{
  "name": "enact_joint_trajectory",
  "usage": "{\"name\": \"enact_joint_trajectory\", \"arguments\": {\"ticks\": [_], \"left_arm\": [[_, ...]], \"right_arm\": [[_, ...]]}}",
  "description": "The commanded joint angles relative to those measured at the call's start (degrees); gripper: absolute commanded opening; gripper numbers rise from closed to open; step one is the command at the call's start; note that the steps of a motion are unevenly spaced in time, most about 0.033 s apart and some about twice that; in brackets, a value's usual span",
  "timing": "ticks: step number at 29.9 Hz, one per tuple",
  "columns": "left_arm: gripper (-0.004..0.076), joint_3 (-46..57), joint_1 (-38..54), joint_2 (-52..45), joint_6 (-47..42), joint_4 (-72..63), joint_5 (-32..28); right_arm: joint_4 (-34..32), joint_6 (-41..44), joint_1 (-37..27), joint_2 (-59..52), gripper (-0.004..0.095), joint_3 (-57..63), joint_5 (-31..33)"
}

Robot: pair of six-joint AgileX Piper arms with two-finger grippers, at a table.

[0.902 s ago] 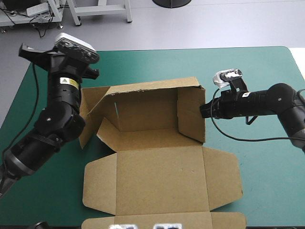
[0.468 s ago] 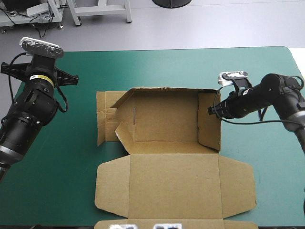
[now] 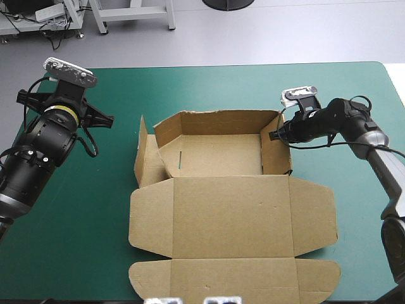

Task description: Fold the box

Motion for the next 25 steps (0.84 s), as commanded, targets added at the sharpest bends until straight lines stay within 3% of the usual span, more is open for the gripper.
{"name": "enact_joint_trajectory", "arguments": {"ticks": [1, 3, 11, 18, 25], "left_arm": [[-0.001, -1.84, 0.02, -1.82, 0.96, 1.48, -2.02], [-0.001, -1.84, 0.02, -1.82, 1.04, 1.48, -2.02], [-0.001, -1.84, 0.02, -1.82, 1.76, 1.48, -2.0], [-0.001, -1.84, 0.02, -1.82, 1.76, 1.48, -1.89], [-0.001, -1.84, 0.02, -1.82, 1.76, 0.78, -1.38]], "right_arm": [[-0.83, -1.86, -0.11, -2.11, 0.0399, -2.64, 0.28], [-0.83, -1.86, -0.11, -2.52, 0.0435, -4.72, 2.84], [-0.83, -0.11, -0.11, -8.76, 0.0426, -16.34, 13.91], [-3.25, 8.35, -0.11, -14.31, 0.0426, -19.06, 27.7], [-4.44, 11.8, -0.11, -9.66, 0.0357, -17.48, 25.43]]}}
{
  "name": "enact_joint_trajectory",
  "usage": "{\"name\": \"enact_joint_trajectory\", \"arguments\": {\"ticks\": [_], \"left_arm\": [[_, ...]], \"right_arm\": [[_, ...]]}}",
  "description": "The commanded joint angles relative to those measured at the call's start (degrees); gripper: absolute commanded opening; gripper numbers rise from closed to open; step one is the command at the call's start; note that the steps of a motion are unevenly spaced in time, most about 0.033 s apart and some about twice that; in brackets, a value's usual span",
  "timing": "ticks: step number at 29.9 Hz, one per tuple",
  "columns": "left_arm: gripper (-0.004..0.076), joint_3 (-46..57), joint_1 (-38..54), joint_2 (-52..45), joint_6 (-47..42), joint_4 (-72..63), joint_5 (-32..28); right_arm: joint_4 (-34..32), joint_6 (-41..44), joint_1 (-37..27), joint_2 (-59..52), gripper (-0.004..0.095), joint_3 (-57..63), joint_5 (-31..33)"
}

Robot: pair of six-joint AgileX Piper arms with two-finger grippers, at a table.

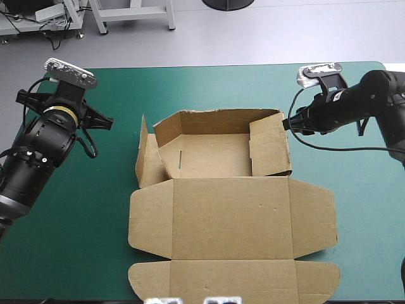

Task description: Fold the box

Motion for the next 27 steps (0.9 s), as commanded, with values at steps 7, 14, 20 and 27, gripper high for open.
{"name": "enact_joint_trajectory", "arguments": {"ticks": [7, 14, 20, 27], "left_arm": [[-0.001, -1.8, 0.02, -1.56, 2.67, -1.42, -0.08], [-0.0011, -1.8, 0.02, -1.56, 2.67, -2.12, 0.26], [-0.0011, -1.8, -0.09, -1.56, 2.67, -3.09, 1.59], [-0.0011, -1.69, -0.09, -0.36, 2.84, -2.52, 0.8]], "right_arm": [[3.13, 0.81, -0.11, 11.56, 0.0353, -1.02, -3.47], [5.19, 0.81, -0.11, 18.54, 0.0349, -1.02, -4.04], [5.19, 0.67, -0.11, 20.55, 0.0151, -1.02, -4.35], [7.57, 0.05, -0.23, 18.59, -0.0001, -1.02, -6.86]]}}
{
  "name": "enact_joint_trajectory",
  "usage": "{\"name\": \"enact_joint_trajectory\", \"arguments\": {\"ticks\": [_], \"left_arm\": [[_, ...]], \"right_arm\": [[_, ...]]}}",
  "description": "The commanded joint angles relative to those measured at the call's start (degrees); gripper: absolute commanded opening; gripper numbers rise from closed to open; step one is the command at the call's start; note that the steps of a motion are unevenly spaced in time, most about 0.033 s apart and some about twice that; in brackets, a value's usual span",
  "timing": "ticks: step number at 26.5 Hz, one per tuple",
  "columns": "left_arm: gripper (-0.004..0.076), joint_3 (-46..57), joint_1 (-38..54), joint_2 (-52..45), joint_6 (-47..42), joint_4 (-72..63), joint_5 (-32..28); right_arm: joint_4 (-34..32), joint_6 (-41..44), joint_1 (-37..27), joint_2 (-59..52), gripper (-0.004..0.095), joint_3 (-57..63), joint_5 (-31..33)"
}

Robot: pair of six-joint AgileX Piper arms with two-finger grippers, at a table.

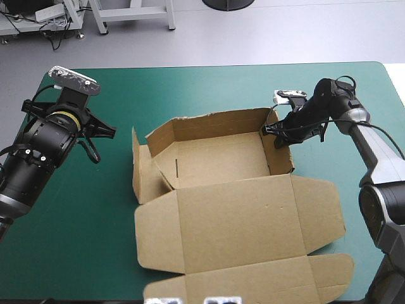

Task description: Fold the box

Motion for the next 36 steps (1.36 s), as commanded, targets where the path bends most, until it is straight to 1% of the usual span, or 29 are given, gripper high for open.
{"name": "enact_joint_trajectory", "arguments": {"ticks": [1, 5, 6, 9, 11, 14, 16, 20, 21, 23, 25, 26, 30, 31, 33, 36], "left_arm": [[-0.0011, -1.69, 0.0, -0.01, -0.71, 4.6, -4.28], [-0.001, -1.91, 4.75, 1.74, -5.28, 3.37, -7.59], [-0.001, -1.91, 6.95, 2.18, -6.31, 1.63, -8.73], [-0.0009, -2.03, 14.39, 2.58, -5.62, -7.8, -13.5], [-0.0002, -2.03, 20.1, 2.58, -1.81, -18.4, -16.45], [-0.0001, -2.03, 27.78, 3.33, 10.55, -37.04, -17.25], [-0.0001, -2.03, 32.71, 4.39, 19.01, -50.15, -15.18], [-0.0001, -2.03, 39.68, 6.57, 31.47, -69.74, -10.6], [-0.0001, -2.03, 41.17, 7.19, 35.15, -75.56, -8.66], [-0.0001, -2.03, 43.25, 8.62, 42.36, -87.28, -4.07], [-0.0001, -2.03, 43.99, 10.46, 47.35, -96.84, 1.64], [-0.0001, -2.03, 43.88, 11.84, 51.08, -103.19, 6.93], [-0.0001, -2.03, 43.88, 13.04, 57.72, -115.67, 19.33], [-0.0001, -2.03, 43.5, 12.74, 58.87, -120.92, 22.13], [-0.0001, -2.03, 42.03, 11.12, 58.73, -122.25, 22.13], [-0.0001, -2.03, 37.97, 8.99, 58.13, -121.56, 22.13]], "right_arm": [[3.29, -1.1, -0.23, -5.26, -0.0001, -1.43, -1.67], [3.89, -1.1, -0.36, -9.43, -0.0001, -4.22, -0.56], [3.89, -1.1, -0.66, -10.39, -0.0001, -5.42, 0.01], [4.3, -0.95, -2.27, -13.81, -0.0001, -9.3, 1.92], [5.1, -0.95, -3.95, -16.07, -0.0001, -12.24, 3.54], [6.97, -0.95, -6.52, -18.82, -0.0001, -16.3, 5.81], [9.07, -0.95, -7.95, -20.96, -0.0001, -18.15, 5.81], [11.49, -1.2, -9.73, -24.69, -0.0001, -20.35, 5.81], [12.11, -1.24, -9.98, -25.62, -0.0001, -20.6, 5.81], [13.51, -1.74, -9.98, -27.21, -0.0001, -20.63, 5.81], [14.03, -2.22, -9.98, -28.69, -0.0001, -20.63, 5.81], [13.66, -2.22, -9.98, -29.76, -0.0001, -20.63, 5.81], [12.96, -2.0, -9.98, -30.22, -0.0001, -20.63, 5.81], [13.94, -1.99, -9.98, -30.1, -0.0001, -20.63, 5.71], [15.43, -2.36, -9.98, -29.97, -0.0001, -20.52, 5.2], [15.53, -2.58, -9.98, -29.97, 0.0, -20.52, 3.94]]}}
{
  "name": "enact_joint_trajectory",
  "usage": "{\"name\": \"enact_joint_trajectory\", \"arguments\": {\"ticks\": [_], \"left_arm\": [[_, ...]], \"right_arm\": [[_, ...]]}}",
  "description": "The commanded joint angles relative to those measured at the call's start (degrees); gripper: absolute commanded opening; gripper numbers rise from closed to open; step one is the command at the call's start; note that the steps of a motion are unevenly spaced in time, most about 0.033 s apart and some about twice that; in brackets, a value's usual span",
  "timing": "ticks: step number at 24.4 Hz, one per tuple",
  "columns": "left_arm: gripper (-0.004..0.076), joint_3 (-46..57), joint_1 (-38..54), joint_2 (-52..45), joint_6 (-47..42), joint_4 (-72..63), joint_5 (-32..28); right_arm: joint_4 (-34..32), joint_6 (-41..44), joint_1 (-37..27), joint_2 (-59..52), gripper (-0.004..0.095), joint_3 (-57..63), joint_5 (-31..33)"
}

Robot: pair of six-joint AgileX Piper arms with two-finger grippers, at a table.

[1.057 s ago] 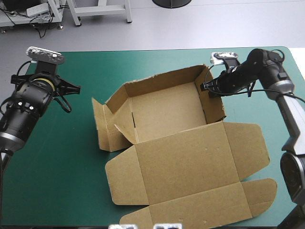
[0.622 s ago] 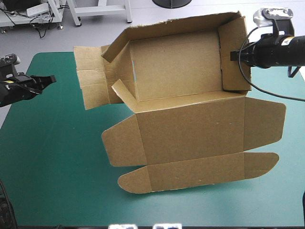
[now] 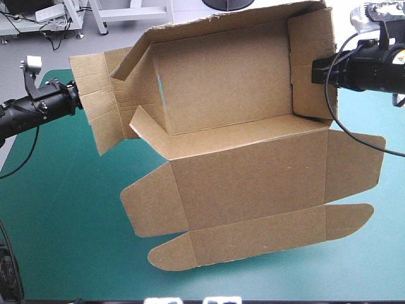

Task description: Fold the box

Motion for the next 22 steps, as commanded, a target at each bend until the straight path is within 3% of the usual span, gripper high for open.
{"name": "enact_joint_trajectory", "arguments": {"ticks": [1, 8, 22], "left_arm": [[-0.0001, -1.95, -3.86, -3.97, 0.0, -5.69, 5.5], [-0.0001, -1.95, -9.29, -6.61, -1.3, -6.02, 5.17], [0.0009, -1.95, -9.39, -9.29, -1.86, -6.67, 5.17]], "right_arm": [[3.59, 0.08, -0.32, -1.24, -0.0001, -1.53, -1.54], [4.0, 0.08, -0.32, 1.2, -0.0001, -1.53, -3.29], [3.05, -0.02, -0.32, 4.66, 0.0, -1.53, -5.76]]}}
